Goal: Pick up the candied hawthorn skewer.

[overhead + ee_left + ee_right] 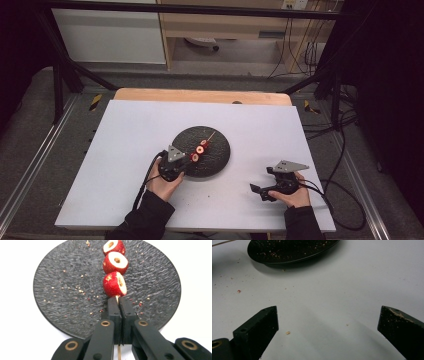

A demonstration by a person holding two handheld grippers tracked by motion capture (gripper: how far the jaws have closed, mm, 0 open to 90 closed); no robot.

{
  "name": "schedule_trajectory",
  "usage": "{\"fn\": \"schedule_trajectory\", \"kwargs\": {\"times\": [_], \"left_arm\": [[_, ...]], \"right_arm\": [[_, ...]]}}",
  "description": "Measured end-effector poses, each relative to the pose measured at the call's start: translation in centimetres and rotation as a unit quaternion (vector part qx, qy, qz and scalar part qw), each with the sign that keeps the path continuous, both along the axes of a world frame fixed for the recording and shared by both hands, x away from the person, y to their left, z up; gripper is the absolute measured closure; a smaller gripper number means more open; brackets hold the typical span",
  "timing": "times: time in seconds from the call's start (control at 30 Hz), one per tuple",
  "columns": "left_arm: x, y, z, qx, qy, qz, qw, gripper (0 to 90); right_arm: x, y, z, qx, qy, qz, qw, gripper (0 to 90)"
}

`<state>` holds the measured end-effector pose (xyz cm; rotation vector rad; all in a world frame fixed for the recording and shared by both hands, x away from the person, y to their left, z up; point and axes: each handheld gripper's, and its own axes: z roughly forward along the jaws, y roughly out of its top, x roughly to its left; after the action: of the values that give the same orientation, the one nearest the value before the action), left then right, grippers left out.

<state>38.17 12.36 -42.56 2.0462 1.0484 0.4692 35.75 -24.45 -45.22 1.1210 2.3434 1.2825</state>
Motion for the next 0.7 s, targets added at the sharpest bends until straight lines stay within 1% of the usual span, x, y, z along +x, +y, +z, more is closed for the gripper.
{"fn": "schedule_trajectory", "kwargs": {"times": [0.1, 0.27, 0.4, 0.6, 0.7], "left_arm": [[-0.3, 0.5, 0.4, -0.011, -0.007, 0.000, 0.9999, 88.4], [-1.0, 1.5, 0.8, -0.016, -0.022, -0.004, 0.9996, 88.4], [-1.5, 2.5, 0.8, -0.025, -0.031, -0.007, 0.9992, 88.4], [-2.4, 4.0, 0.8, -0.026, -0.043, -0.005, 0.9987, 88.4], [-2.8, 4.8, 0.7, -0.026, -0.044, -0.001, 0.9987, 88.4]], "right_arm": [[0.0, 0.0, 0.0, 0.002, 0.001, -0.002, 1.0000, 4.3], [0.0, 0.1, 0.0, 0.005, 0.002, -0.004, 1.0000, 4.2], [0.0, 0.2, -0.1, 0.007, 0.002, -0.005, 1.0000, 4.2], [-0.1, 0.4, -0.2, 0.011, 0.004, -0.007, 0.9999, 4.2], [-0.1, 0.5, -0.1, 0.013, 0.004, -0.008, 0.9999, 4.2]]}}
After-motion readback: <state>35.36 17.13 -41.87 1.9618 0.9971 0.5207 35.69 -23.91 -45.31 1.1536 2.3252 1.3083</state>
